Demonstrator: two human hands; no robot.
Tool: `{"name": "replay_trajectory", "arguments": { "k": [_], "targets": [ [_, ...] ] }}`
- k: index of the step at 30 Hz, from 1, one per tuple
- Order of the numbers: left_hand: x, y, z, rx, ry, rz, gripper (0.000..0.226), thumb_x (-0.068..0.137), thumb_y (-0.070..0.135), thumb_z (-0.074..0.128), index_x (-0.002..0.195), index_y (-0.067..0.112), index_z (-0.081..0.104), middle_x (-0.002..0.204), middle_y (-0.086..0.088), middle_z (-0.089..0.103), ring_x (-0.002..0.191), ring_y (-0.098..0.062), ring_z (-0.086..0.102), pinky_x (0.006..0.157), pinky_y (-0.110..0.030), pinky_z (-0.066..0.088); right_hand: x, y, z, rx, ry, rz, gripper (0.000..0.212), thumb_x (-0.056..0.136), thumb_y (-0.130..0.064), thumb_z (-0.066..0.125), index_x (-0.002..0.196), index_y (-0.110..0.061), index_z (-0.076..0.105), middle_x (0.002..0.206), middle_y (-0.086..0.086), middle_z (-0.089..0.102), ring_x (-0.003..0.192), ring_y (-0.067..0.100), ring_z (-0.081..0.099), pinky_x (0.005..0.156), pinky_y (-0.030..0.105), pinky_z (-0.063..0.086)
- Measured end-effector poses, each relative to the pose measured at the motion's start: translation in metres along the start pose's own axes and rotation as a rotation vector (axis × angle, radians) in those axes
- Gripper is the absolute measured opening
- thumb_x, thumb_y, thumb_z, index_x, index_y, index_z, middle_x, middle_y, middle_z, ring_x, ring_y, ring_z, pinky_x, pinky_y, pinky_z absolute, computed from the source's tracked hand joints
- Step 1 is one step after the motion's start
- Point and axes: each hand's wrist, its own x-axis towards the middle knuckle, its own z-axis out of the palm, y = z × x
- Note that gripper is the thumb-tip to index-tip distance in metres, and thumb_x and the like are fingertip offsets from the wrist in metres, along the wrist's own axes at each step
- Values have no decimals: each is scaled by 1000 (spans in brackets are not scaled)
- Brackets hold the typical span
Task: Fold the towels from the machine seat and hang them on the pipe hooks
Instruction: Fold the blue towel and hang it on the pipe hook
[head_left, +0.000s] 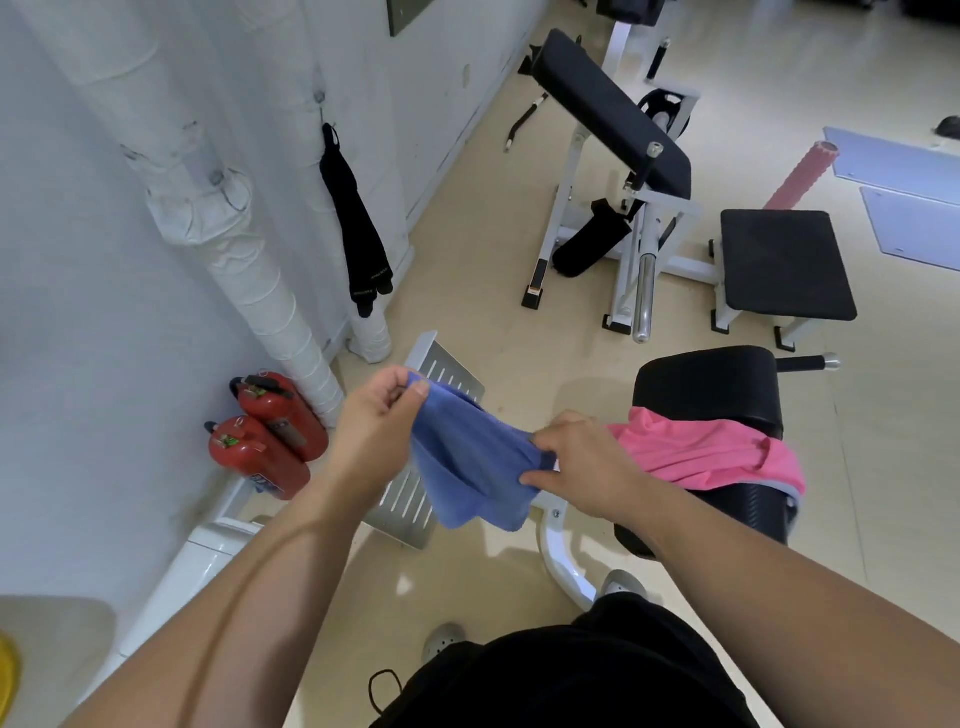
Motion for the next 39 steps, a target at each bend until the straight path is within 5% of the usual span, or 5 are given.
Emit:
{"name": "replay_trajectory", "arguments": {
  "k": [8, 14, 25, 32, 39],
  "targets": [
    [25, -10, -31, 153, 133, -7, 21, 104, 20, 50, 95, 4, 60, 80, -11, 61, 72, -17, 49, 68, -32, 40, -11, 32, -17, -417, -74, -47, 32, 92, -50, 61, 98, -22, 74, 107, -1, 51, 105, 23, 45, 81, 34, 25],
    [31, -21, -45, 231, 188, -3, 21, 104, 16, 49, 97, 0, 60, 84, -12, 57, 70, -15, 44, 59, -14, 38, -12, 52, -43, -514, -8, 12, 33, 98, -43, 47, 109, -22, 70, 113, -2, 57, 106, 22, 51, 89, 37, 40],
    [28, -24, -40, -70, 171, -86, 23, 104, 15, 49, 83, 11, 57, 74, -6, 51, 64, -17, 40, 59, -28, 35, -32, 24, -84, 574, 414, 122, 19, 85, -10, 78, 68, -12, 70, 61, -2, 61, 59, 8, 51, 61, 24, 45],
    [19, -9, -41, -146, 136, -116, 27, 107, 21, 44, 83, 17, 55, 71, 3, 67, 60, -11, 60, 51, -27, 46, -37, 26, -77, 1222, 388, 374, 34, 84, 6, 73, 114, -8, 64, 79, 9, 74, 76, 22, 72, 70, 33, 61],
    [8, -13, -38, -144, 156, -230, 25, 105, 26, 47, 82, 18, 54, 74, -3, 61, 69, -20, 55, 66, -35, 47, -30, 23, -48, 1415, 356, 669, 19, 94, -6, 65, 106, 9, 66, 98, 23, 66, 82, 30, 64, 71, 38, 58]
  ]
}}
